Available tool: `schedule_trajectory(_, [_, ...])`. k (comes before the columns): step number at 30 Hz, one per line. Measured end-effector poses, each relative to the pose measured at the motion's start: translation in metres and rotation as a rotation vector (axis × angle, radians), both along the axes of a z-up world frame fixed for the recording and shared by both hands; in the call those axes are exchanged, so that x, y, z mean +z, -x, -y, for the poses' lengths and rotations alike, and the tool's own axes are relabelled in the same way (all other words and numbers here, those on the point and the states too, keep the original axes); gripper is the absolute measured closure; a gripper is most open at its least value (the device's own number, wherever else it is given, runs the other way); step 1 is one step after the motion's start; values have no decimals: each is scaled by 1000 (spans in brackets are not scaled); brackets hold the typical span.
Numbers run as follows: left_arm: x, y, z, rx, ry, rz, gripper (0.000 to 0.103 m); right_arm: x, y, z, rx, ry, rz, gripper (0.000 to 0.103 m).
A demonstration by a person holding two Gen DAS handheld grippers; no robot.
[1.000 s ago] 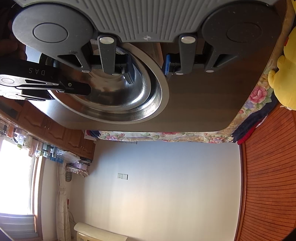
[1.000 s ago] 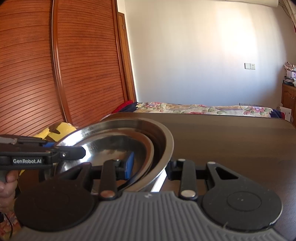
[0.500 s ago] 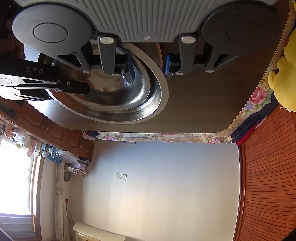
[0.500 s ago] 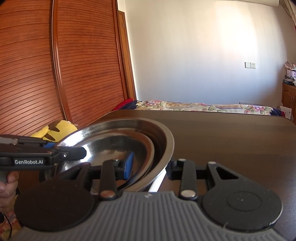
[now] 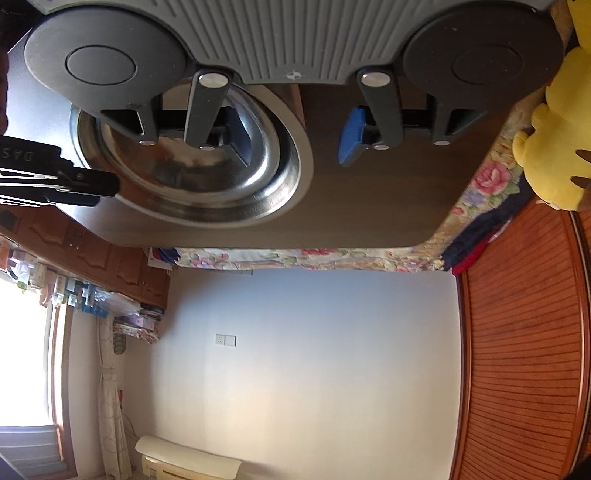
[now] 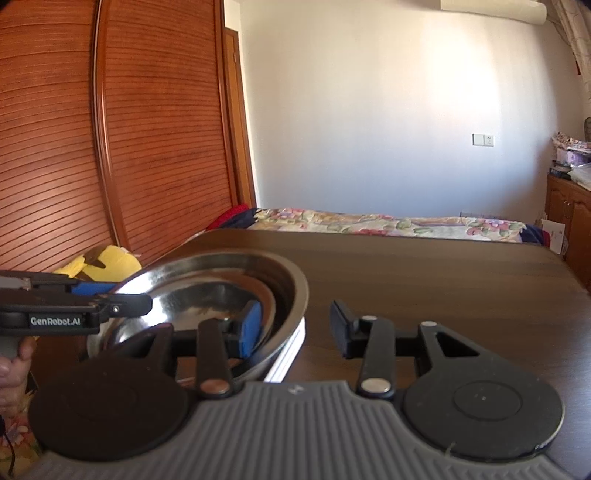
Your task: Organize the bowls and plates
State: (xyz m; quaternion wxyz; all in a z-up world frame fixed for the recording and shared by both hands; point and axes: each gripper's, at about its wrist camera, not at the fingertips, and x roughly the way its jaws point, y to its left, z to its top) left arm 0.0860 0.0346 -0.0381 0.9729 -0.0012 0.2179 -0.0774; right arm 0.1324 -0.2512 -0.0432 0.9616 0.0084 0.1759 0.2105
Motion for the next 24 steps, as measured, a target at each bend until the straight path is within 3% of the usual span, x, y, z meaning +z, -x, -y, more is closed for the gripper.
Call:
schedule_trajectory(7, [19,14,8,15,-18,45,27,12,10,11,-36,-15,34,58])
schedule_trajectory(13, [40,34,15,9,-8,98,8,28,23,17,-66,-15,66,47])
schedule_trajectory(16, [50,43,19,3,-16,124,0,37,32,21,-87,-10,93,39])
schedule_trajectory(21, [67,54,26,-5,-18,146,0,47,43,33,-116,-32,118,11])
schedule_trajectory(24, [74,62,33,-6,-34,163,0,52,48,36,-128,-30,138,5])
